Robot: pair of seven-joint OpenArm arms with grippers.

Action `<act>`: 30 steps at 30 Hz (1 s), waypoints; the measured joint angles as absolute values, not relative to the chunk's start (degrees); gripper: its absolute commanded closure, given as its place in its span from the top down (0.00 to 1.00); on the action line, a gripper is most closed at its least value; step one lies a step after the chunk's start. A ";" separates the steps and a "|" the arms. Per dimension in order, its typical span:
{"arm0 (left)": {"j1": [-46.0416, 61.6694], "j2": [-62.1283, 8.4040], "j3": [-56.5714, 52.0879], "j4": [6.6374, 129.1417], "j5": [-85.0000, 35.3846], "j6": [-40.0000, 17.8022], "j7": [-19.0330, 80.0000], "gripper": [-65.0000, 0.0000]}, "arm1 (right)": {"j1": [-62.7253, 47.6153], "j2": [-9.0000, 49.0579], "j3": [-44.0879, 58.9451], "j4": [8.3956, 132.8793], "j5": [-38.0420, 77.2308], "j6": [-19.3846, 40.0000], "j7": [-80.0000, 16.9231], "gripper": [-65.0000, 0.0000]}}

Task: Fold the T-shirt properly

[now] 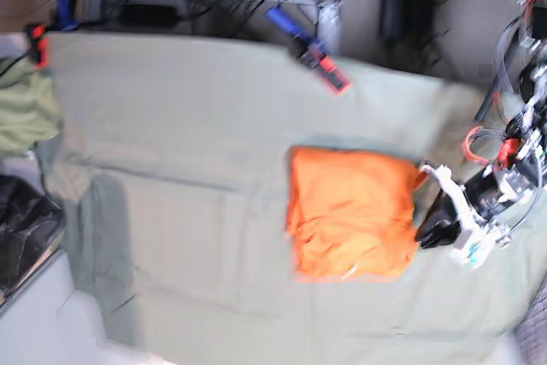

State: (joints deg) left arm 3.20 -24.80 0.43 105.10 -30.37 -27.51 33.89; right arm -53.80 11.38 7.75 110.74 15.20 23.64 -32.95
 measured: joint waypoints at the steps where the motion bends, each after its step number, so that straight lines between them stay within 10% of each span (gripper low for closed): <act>1: 5.98 -25.34 -1.39 107.28 -30.72 -27.64 33.91 0.18 | -53.80 11.75 7.75 110.74 15.25 23.64 -32.60 0.00; 16: 43.79 -24.43 -12.75 105.86 -28.67 -27.81 31.90 0.18 | -52.99 14.44 7.86 110.74 17.32 23.64 -31.11 0.00; 25: 42.06 -21.45 -9.74 73.01 -24.71 -27.55 24.25 0.17 | -49.45 14.31 7.75 103.42 18.26 23.59 -30.61 0.00; 30: 30.06 -21.45 -0.64 51.09 -22.57 -27.14 19.35 0.00 | -43.31 14.15 7.62 87.07 18.50 23.59 -30.65 0.00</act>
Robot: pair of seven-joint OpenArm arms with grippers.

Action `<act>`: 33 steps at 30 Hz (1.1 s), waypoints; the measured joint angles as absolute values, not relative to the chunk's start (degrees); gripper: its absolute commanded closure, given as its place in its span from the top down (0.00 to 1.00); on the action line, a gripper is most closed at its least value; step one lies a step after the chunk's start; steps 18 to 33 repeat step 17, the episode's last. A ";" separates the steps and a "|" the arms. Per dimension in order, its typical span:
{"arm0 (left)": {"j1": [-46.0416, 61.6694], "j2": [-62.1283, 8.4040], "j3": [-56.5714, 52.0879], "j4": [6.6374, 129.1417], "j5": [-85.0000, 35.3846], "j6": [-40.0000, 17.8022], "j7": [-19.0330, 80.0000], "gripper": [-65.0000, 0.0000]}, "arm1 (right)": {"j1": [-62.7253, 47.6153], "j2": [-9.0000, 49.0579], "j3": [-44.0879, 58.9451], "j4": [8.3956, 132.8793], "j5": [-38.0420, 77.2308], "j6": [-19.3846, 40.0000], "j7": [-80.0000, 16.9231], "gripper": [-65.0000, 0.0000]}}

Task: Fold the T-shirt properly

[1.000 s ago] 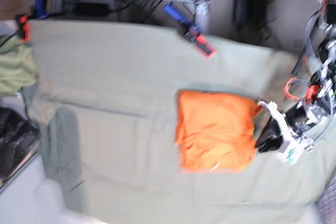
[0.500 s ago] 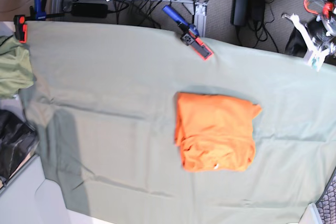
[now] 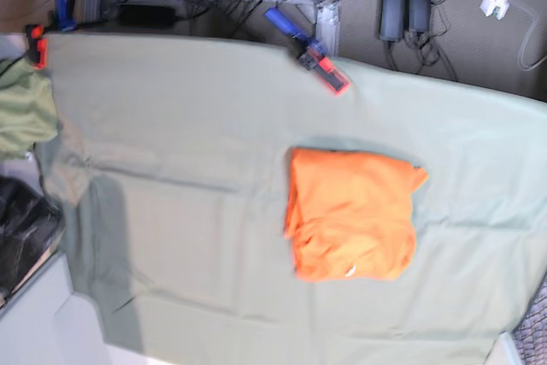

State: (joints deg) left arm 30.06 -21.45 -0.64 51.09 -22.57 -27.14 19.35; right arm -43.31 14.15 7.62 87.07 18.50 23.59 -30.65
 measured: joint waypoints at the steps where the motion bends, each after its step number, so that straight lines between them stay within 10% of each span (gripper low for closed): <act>1: 27.35 -21.41 1.67 47.07 -22.41 -27.00 18.72 0.00 | -41.71 14.11 7.53 83.37 18.46 23.55 -30.85 0.00; 12: 6.02 -19.42 25.89 27.18 -24.62 -19.86 15.29 0.00 | -24.36 13.63 7.64 60.84 13.67 23.55 -31.53 0.00; 33: 4.91 -16.29 27.05 25.36 -24.49 -17.34 15.35 0.00 | -24.62 12.01 7.64 60.73 13.43 23.49 -30.83 0.00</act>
